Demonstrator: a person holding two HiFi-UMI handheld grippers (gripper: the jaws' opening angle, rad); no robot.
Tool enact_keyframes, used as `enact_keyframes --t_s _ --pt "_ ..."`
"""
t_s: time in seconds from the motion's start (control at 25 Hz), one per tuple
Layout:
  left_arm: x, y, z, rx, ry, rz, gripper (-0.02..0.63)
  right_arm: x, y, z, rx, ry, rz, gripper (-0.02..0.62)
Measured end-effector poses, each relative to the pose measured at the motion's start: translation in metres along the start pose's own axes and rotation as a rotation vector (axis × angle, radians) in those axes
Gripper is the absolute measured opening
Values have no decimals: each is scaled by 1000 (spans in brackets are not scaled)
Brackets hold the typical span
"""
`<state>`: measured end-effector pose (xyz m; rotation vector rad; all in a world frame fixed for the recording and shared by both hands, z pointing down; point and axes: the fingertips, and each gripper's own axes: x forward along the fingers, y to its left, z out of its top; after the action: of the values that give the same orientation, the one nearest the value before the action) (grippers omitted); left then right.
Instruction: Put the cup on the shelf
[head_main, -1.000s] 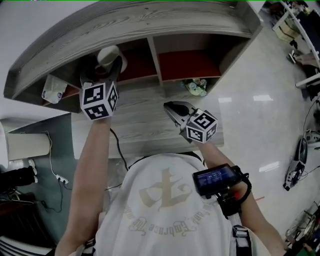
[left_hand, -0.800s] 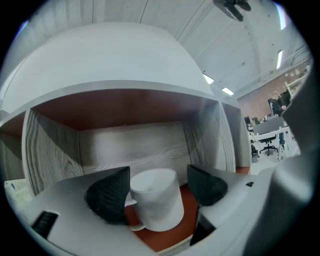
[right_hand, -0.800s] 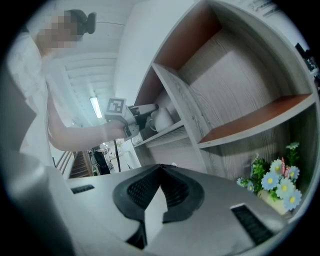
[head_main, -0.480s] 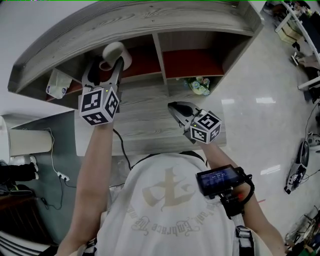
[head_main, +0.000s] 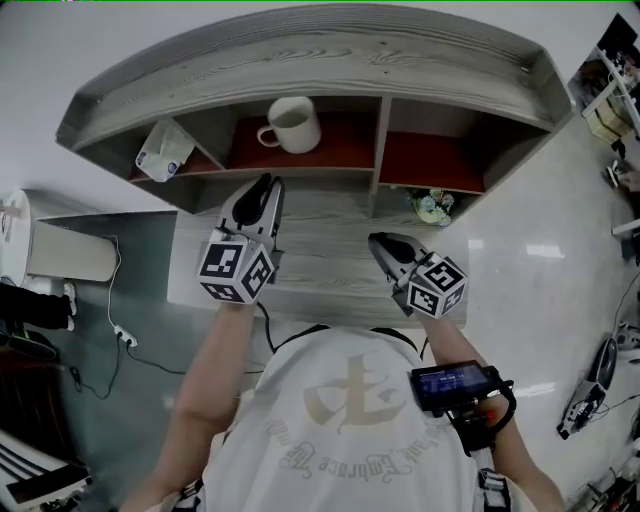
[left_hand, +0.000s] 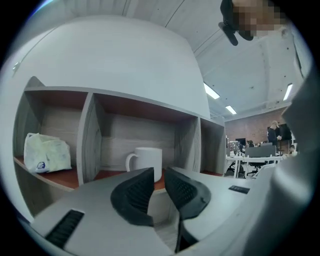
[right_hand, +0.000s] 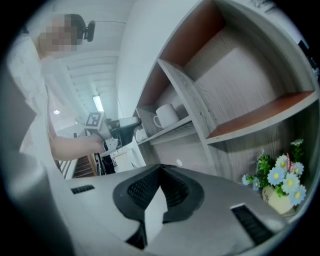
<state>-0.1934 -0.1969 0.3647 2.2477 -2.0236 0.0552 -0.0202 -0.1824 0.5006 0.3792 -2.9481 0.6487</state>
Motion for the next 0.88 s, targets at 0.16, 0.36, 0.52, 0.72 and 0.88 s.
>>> enact_keyframes --t_s 0.16,0.36,0.52,0.72,0.88 --pt "-22 5 -15 -23 6 -4 2 4 4 -1 -10 13 8 3" --pt "-44 7 -32 -45 19 -13 2 6 13 3 -35 11 26 3" --pt "-62 3 -60 -93 44 -15 2 5 18 2 -66 16 34 3" --pt "-83 -16 -109 -170 115 -34 2 4 22 -3 -85 36 26 3" --pt "-95 -31 -137 -182 171 -63 2 0 25 -4 -91 41 26 2"
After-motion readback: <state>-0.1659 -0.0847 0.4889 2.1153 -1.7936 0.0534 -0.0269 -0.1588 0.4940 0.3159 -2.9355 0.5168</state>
